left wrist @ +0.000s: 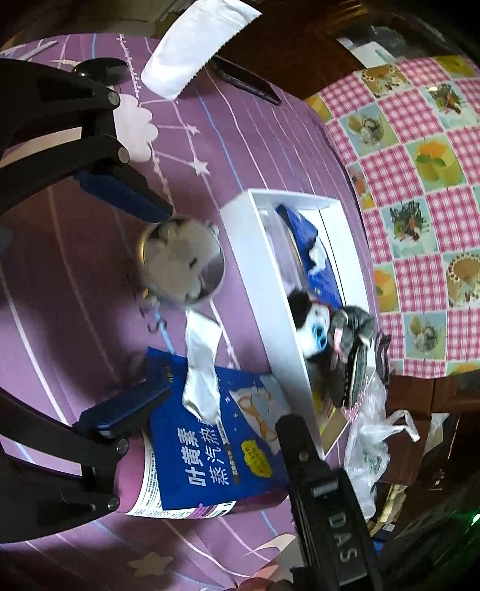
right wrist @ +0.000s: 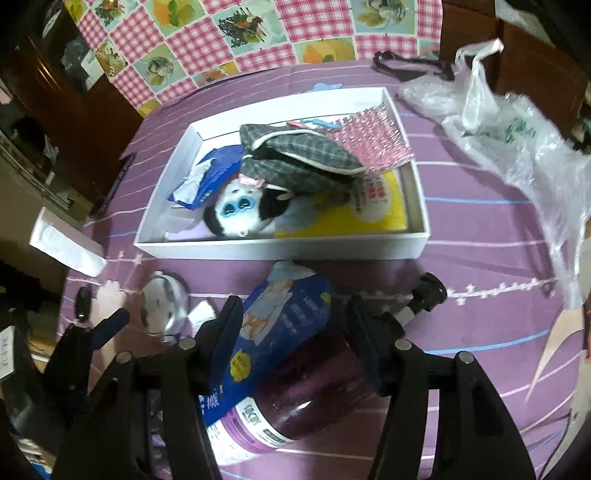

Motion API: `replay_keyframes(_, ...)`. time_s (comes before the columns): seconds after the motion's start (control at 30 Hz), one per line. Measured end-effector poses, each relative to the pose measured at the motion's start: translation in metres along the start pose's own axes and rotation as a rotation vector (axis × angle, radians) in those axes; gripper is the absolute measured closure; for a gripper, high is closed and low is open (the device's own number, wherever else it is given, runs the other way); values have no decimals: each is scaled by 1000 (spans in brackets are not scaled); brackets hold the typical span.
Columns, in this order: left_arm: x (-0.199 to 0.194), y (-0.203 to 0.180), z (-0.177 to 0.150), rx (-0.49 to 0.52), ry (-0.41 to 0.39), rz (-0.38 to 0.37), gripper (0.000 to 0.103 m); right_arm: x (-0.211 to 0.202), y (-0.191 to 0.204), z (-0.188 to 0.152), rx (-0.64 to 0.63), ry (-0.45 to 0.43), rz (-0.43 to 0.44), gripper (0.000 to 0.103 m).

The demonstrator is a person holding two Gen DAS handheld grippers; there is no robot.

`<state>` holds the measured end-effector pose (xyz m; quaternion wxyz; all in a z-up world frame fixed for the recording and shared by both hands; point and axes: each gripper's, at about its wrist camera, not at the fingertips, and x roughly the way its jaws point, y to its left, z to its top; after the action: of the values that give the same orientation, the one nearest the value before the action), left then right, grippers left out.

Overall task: Organize soft objects
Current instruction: 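Move the right gripper back to the blue printed bag on the table, then grasp the blue printed bag with right and lift it toward the box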

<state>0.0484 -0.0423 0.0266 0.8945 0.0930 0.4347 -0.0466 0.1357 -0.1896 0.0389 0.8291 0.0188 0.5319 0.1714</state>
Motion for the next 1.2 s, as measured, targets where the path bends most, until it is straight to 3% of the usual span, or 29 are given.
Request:
replay_keyframes(0.17, 2, -16, 5, 1, -2, -2, 15, -5, 2, 6, -34, -17, -46, 43)
replay_keyframes(0.4, 5, -17, 10, -21, -18, -23, 17, -9, 7, 9, -48, 2, 2, 43)
replay_keyframes(0.47, 7, -13, 12, -41, -12, -42, 38, -3, 9, 8, -40, 31, 20, 43)
replay_keyframes(0.53, 7, -11, 15, -50, -34, -6, 54, 0, 12, 6, -38, 35, 29, 43)
replay_keyframes(0.63, 10, -8, 18, -80, -52, -43, 70, 3, 14, 6, -25, 46, 37, 43)
replay_keyframes(0.73, 11, -4, 18, -88, -71, -35, 97, 2, 13, 5, -15, 42, 50, 43)
replay_keyframes(0.87, 7, 8, 15, -134, -97, -119, 102, -6, 6, 4, 10, 18, 80, 43)
replay_keyframes(1.1, -14, 26, 11, -197, -176, -147, 102, -19, -1, 2, 56, -9, 154, 43)
replay_keyframes(1.2, -20, 28, 8, -165, -192, -167, 102, -25, 1, 0, 53, -15, 168, 43)
